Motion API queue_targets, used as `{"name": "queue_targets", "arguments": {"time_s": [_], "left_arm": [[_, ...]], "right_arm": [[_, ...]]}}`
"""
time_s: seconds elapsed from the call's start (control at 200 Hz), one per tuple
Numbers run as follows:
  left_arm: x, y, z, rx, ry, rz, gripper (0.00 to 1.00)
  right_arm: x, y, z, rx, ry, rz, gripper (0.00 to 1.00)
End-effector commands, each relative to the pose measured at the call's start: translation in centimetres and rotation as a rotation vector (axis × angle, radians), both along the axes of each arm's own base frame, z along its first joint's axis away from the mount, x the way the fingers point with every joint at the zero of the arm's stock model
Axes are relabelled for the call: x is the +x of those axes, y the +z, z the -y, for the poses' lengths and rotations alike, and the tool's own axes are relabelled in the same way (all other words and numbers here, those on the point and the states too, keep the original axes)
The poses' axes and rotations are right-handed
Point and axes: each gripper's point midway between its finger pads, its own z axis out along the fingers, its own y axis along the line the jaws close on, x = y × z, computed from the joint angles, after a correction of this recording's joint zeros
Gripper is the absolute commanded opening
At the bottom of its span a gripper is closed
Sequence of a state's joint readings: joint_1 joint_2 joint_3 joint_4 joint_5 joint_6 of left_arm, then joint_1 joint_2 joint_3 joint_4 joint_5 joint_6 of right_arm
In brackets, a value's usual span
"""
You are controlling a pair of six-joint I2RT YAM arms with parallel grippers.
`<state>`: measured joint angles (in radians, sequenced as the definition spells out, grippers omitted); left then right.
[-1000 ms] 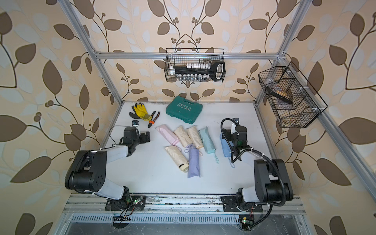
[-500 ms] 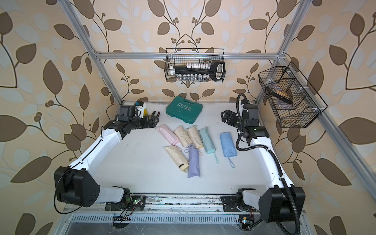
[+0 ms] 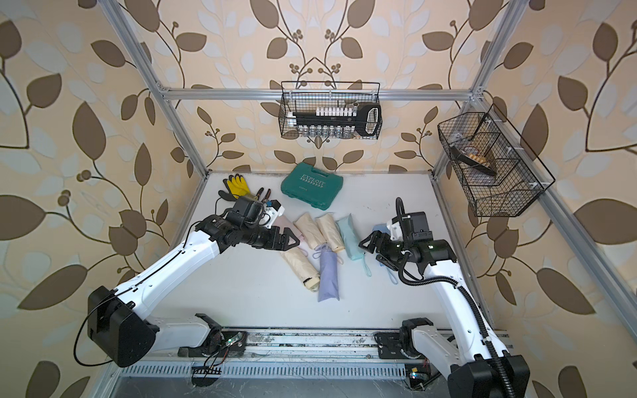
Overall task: Take umbrellas out of sleeves
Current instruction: Pick up the umbrella from the center of the board.
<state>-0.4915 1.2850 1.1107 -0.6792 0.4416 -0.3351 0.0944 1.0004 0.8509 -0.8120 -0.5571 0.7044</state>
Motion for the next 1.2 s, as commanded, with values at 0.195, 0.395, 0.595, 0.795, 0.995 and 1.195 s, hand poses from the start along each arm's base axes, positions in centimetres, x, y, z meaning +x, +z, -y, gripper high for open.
{"name": "queue_targets", "arguments": {"time_s": [0.195, 0.395, 0.595, 0.795, 0.995, 1.195], "left_arm": [[4.0, 2.6, 3.7, -0.072, -0.002, 0.052, 0.95], [6.8, 0.6, 6.1, -0.057, -0.044, 0.004, 0.93], [6.8, 0.5, 6.2, -0.047, -0.065, 0.006, 0.94], [6.5, 1.0, 5.4, -0.006, -0.073, 0.032, 0.96], [5.4, 1.2, 3.9, 0.037, -0.074, 0.058, 0.97], [4.8, 0.7, 2.9, 0.058, -0.055, 0.056, 0.98]], "right_arm": [[-0.4, -4.1, -1.5, 0.147, -0.073, -0.124, 0.79], [0.3, -6.6, 0.9, -0.142, 0.025, -0.127, 0.75], [3.8, -6.9, 0.7, -0.346, 0.164, -0.07, 0.82], [7.0, -9.0, -1.1, -0.533, 0.339, -0.099, 0.89], [8.8, -11.4, -0.9, -0.618, 0.423, -0.121, 0.84], [9.9, -12.7, -2.1, -0.716, 0.542, -0.089, 0.77]]}}
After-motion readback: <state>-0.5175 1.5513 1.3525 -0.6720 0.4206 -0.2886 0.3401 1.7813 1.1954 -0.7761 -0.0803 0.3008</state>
